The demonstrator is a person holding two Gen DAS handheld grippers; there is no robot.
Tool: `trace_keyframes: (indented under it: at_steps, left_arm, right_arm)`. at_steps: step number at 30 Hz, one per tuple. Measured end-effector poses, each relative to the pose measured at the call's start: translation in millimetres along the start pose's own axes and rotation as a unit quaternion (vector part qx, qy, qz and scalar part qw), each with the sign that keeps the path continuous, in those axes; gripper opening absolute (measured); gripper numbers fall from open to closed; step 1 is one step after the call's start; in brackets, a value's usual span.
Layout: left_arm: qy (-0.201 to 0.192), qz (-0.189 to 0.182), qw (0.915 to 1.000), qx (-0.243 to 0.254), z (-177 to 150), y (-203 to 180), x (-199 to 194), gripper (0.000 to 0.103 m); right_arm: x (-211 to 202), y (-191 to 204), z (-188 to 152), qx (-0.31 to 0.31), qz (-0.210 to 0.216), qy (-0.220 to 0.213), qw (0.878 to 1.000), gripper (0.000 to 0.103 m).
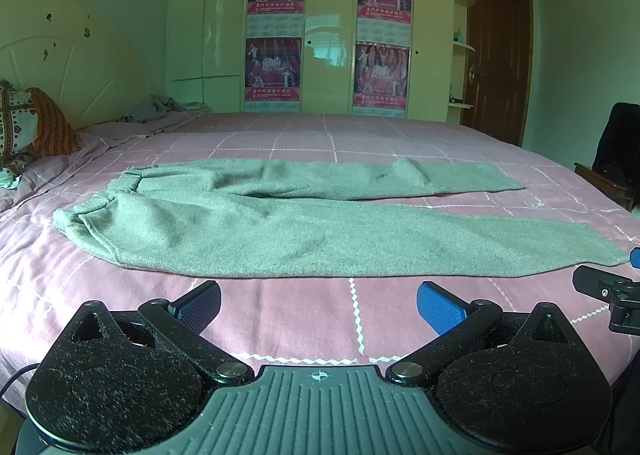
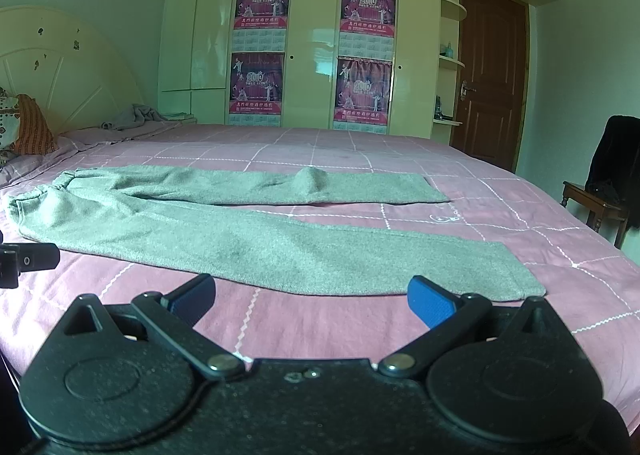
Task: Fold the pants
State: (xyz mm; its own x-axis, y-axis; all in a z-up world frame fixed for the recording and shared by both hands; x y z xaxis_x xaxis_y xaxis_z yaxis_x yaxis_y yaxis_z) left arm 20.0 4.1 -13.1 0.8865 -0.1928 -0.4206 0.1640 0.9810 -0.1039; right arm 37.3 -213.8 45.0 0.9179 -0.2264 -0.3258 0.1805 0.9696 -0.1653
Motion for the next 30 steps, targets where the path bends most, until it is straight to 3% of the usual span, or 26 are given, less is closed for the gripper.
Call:
trace_keyframes:
  at_steps: [30]
  left_arm:
    - [0.005,0.001,1.0,-0.002,-2.7,0.0,2.2,0.103]
  right_arm:
    - [0.9,1.1,-1.5,-0.002,0.001,0.003,1.0,0.103]
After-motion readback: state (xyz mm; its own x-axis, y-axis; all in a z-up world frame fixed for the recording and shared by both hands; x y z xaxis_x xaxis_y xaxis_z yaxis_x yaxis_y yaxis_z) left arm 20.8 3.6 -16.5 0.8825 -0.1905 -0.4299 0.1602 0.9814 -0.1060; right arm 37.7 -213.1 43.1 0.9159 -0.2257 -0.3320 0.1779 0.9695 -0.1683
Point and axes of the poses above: each gripper's, at about its wrist camera, not at the fingertips, and x roughly the way its jaws point, y to its left, z to its top, the point moved 2 cm from there along x, roughly the way its jaws point, and after that the axes turned 11 degrees about -z, right-handed, at the moved point
